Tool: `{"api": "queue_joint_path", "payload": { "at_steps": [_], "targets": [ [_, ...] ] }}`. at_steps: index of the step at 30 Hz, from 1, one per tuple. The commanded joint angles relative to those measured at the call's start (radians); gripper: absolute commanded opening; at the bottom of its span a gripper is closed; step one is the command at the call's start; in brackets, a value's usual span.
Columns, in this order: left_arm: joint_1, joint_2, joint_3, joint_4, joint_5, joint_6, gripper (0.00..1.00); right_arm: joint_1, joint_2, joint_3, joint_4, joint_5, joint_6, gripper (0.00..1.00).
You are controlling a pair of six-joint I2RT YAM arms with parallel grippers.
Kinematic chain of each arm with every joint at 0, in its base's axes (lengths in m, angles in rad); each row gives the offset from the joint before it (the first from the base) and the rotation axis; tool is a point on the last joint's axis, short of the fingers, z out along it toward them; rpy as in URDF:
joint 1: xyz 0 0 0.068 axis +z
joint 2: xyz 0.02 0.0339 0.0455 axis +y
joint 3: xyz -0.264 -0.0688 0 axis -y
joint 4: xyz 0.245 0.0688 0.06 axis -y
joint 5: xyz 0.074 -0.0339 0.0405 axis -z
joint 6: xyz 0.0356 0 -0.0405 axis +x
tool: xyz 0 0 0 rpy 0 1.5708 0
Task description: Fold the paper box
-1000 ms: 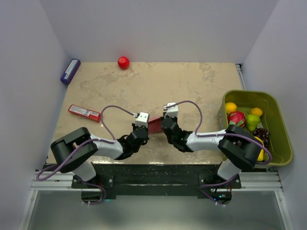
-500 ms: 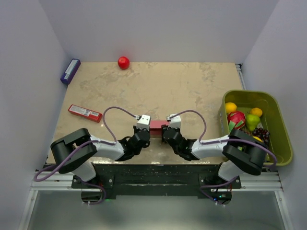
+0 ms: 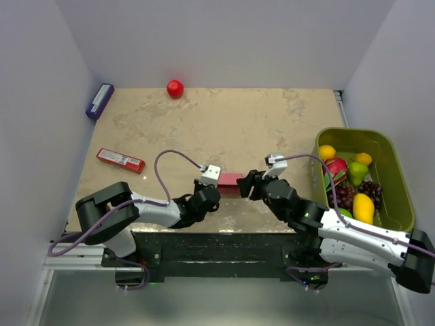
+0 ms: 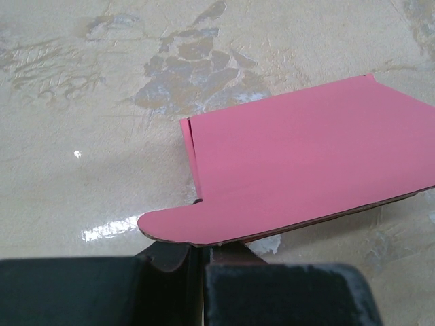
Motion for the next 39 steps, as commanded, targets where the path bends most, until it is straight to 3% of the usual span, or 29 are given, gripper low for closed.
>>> {"api": "queue_joint_path", "payload": {
  "at_steps": [1,4,8,12,22,28,39],
  "targets": [
    [-0.017,0.026,0.011,-0.067,-0.012,0.021,0.00,0.000,0.113,0.137,-0.027,-0.025,-0.052,0.56],
    [-0.026,0.025,0.014,-0.072,-0.013,0.024,0.00,-0.003,0.231,0.206,0.024,-0.056,-0.076,0.48],
    [-0.038,0.025,0.025,-0.093,-0.024,0.020,0.00,-0.003,0.441,0.231,0.140,-0.085,-0.083,0.46],
    [-0.053,0.029,0.060,-0.156,-0.026,0.003,0.01,-0.003,0.554,0.237,0.177,-0.131,-0.042,0.44],
    [-0.090,-0.026,0.082,-0.322,0.048,-0.054,0.53,-0.003,0.660,0.194,0.235,-0.157,0.033,0.42],
    [-0.092,-0.113,0.062,-0.418,0.092,-0.103,0.67,-0.003,0.684,0.171,0.261,-0.125,0.052,0.41],
    [-0.092,-0.369,-0.058,-0.471,0.269,-0.123,0.79,-0.002,0.703,0.101,0.337,-0.074,0.092,0.39]
  ]
}}
